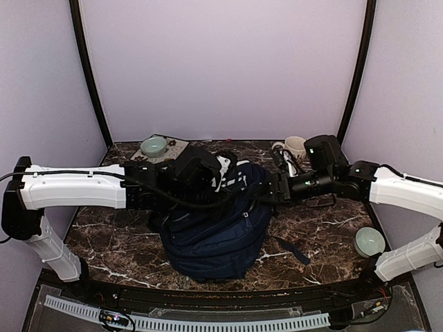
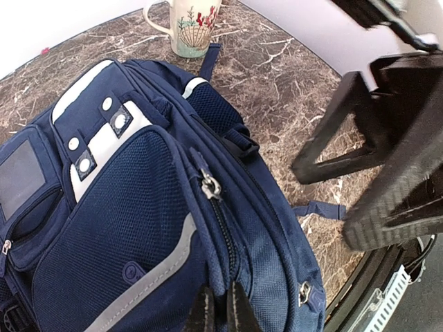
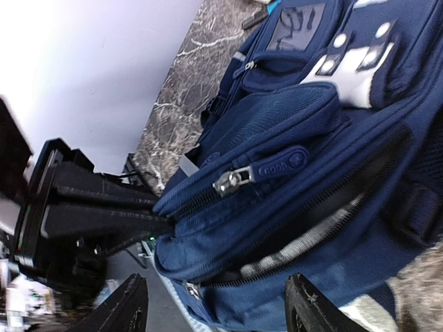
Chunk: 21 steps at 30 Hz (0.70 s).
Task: Pack the student bag
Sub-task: Adjust the upper front pocket of the student bag.
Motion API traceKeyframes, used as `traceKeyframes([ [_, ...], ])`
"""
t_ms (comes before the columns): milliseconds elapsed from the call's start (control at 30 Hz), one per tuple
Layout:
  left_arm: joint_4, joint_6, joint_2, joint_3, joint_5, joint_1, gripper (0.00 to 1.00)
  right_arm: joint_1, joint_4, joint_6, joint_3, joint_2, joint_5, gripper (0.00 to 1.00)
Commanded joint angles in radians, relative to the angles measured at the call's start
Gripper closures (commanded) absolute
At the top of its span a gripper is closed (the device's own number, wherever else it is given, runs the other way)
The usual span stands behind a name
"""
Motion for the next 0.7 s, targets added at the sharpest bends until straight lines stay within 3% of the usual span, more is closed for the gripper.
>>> traceKeyframes([
  [0, 0.038, -0.045, -0.017, 0.083, -0.038, 0.004, 1.00, 0.034, -0.119, -0.185, -0.021, -0.092, 0.149, 0.34],
  [267, 0.034, -0.005, 0.043, 0.170, -0.006, 0.004, 1.00, 0.213, 0.008, -0.263, -0.168, -0.235, 0.333, 0.44],
  [667, 0.039, 0.006, 0.078, 0.215, 0.025, 0.004, 1.00, 0.246, 0.057, -0.306, -0.132, -0.157, 0.449, 0.61],
])
